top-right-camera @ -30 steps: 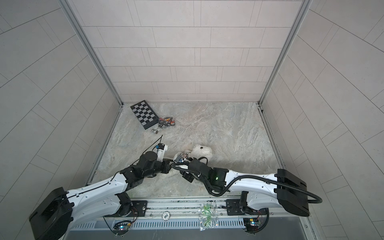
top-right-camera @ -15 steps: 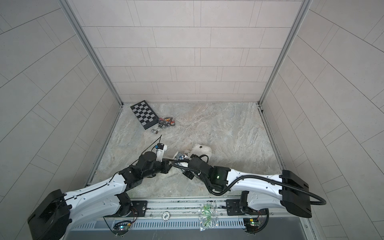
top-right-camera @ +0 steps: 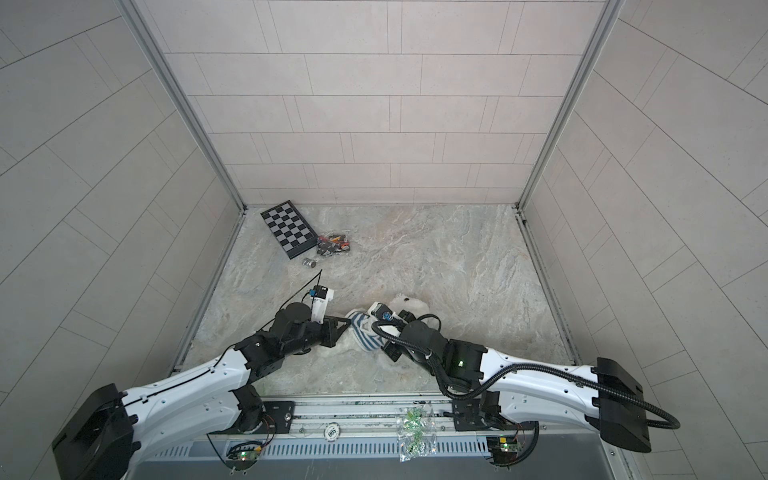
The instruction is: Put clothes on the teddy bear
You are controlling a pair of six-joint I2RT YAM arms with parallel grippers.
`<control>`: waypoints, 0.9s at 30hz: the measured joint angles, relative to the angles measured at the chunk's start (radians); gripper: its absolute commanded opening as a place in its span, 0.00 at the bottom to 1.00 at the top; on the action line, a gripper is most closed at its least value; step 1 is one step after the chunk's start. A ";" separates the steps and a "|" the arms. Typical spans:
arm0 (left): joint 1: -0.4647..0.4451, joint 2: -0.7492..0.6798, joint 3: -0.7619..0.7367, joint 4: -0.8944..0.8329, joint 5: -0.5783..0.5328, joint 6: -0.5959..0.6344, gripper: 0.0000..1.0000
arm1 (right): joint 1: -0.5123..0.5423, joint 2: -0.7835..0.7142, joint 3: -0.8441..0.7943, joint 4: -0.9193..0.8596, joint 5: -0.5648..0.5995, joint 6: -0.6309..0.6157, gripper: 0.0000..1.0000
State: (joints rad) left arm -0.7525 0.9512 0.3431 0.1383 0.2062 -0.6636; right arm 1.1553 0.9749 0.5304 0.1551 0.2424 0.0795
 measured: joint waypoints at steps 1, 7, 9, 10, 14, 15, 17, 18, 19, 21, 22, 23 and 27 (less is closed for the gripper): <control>0.000 -0.002 0.000 -0.005 -0.003 0.002 0.00 | 0.000 0.013 0.000 0.009 -0.003 0.002 0.03; 0.004 -0.005 0.011 -0.039 -0.013 0.010 0.00 | -0.003 0.044 0.000 0.038 -0.035 0.003 0.07; 0.005 -0.009 0.015 -0.039 -0.014 0.011 0.00 | -0.003 0.037 0.000 0.048 -0.041 0.003 0.12; 0.005 -0.011 0.016 -0.040 -0.016 0.011 0.00 | -0.003 0.034 0.000 0.049 -0.040 0.004 0.15; 0.006 -0.016 0.016 -0.047 -0.026 0.011 0.00 | -0.006 0.010 0.000 0.038 -0.040 0.014 0.32; 0.006 -0.016 0.016 -0.049 -0.028 0.011 0.00 | -0.007 -0.005 0.000 0.026 -0.043 0.016 0.35; 0.006 -0.017 0.016 -0.050 -0.030 0.012 0.00 | -0.009 -0.039 0.000 -0.002 -0.055 0.024 0.40; 0.006 -0.016 0.016 -0.051 -0.031 0.014 0.00 | -0.009 -0.059 0.000 -0.014 -0.060 0.025 0.43; 0.006 -0.016 0.016 -0.051 -0.032 0.016 0.00 | -0.010 -0.077 -0.001 -0.026 -0.066 0.027 0.45; 0.006 -0.014 0.016 -0.051 -0.031 0.018 0.00 | -0.010 -0.105 -0.006 -0.040 -0.079 0.026 0.53; 0.006 -0.012 0.016 -0.050 -0.031 0.018 0.00 | -0.010 -0.111 -0.008 -0.045 -0.085 0.027 0.54; 0.006 -0.010 0.016 -0.050 -0.030 0.018 0.00 | -0.010 -0.111 -0.009 -0.050 -0.090 0.026 0.55; 0.006 -0.002 0.016 -0.046 -0.028 0.018 0.00 | -0.010 -0.056 -0.007 -0.055 -0.120 0.014 0.56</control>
State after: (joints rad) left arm -0.7464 0.9489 0.3588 0.0925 0.1783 -0.6460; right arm 1.1450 0.9188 0.5236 0.1005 0.1226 0.0933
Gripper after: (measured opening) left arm 0.045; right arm 0.555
